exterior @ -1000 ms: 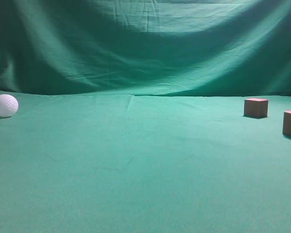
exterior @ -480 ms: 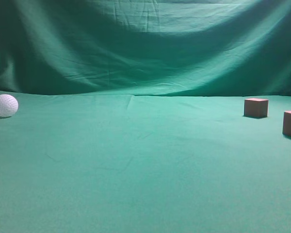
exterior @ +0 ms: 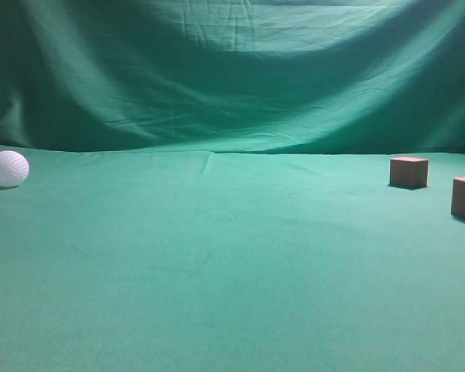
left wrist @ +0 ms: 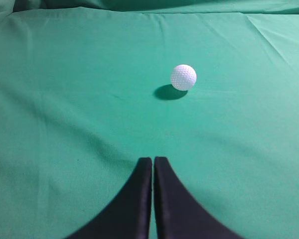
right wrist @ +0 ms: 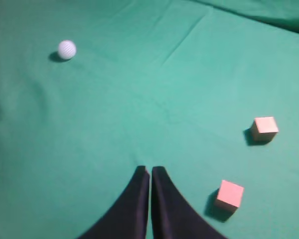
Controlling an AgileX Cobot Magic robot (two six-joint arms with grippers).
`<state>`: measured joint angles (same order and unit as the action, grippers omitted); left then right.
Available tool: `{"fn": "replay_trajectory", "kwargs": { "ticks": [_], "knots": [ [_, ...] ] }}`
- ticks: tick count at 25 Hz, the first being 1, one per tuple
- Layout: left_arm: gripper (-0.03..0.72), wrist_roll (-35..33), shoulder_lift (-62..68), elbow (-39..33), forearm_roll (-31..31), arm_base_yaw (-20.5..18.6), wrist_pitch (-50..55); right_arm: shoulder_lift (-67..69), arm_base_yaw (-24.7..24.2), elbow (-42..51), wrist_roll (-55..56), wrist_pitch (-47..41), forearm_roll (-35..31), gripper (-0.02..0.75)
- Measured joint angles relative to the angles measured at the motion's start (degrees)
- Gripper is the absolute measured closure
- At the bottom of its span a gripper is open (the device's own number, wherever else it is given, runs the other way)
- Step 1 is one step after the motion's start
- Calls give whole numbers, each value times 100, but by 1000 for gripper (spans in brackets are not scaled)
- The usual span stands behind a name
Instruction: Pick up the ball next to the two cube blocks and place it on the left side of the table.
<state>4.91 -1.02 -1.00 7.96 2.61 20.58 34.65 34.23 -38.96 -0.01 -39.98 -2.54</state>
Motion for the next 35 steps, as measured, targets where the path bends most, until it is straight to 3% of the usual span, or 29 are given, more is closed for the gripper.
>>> {"fn": "replay_trajectory", "kwargs": {
  "ticks": [7, 13, 20, 35],
  "knots": [
    [688, 0, 0, 0, 0, 0, 0, -1635, -1653, 1979, 12, 1407, 24, 738],
    [688, 0, 0, 0, 0, 0, 0, -2841, -2559, 3133, -92, 1656, 24, 738],
    [688, 0, 0, 0, 0, 0, 0, -3506, -2924, 3995, -120, 1720, 24, 738],
    [688, 0, 0, 0, 0, 0, 0, -3526, -2986, 4035, -133, 1708, 61, 738]
  ]
}}
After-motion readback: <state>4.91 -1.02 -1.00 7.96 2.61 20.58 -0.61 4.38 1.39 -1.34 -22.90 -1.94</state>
